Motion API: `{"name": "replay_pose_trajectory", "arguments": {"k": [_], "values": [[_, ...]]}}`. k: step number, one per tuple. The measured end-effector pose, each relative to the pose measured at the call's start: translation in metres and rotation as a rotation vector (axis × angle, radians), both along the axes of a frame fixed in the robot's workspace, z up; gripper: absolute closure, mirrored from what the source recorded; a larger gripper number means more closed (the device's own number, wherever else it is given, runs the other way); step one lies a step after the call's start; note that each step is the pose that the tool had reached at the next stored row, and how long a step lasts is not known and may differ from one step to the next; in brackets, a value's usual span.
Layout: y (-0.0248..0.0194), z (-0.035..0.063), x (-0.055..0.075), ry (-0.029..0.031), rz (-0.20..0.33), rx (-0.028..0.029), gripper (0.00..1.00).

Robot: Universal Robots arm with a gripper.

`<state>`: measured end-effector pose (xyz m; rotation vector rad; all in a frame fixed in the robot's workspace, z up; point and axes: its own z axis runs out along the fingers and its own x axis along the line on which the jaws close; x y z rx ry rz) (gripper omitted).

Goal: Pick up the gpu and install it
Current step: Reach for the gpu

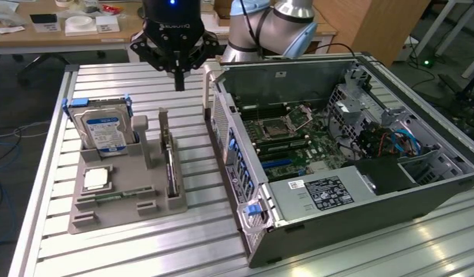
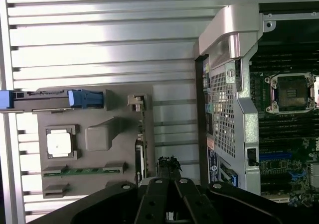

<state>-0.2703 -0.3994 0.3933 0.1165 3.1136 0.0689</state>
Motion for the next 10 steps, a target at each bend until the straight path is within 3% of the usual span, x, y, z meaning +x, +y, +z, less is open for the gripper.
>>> {"name": "replay_pose_trajectory", "arguments": {"k": [10], "values": [[-0.0001,0.0000,-0.019,0.0000,0.000,0.0000,0.89]]}}
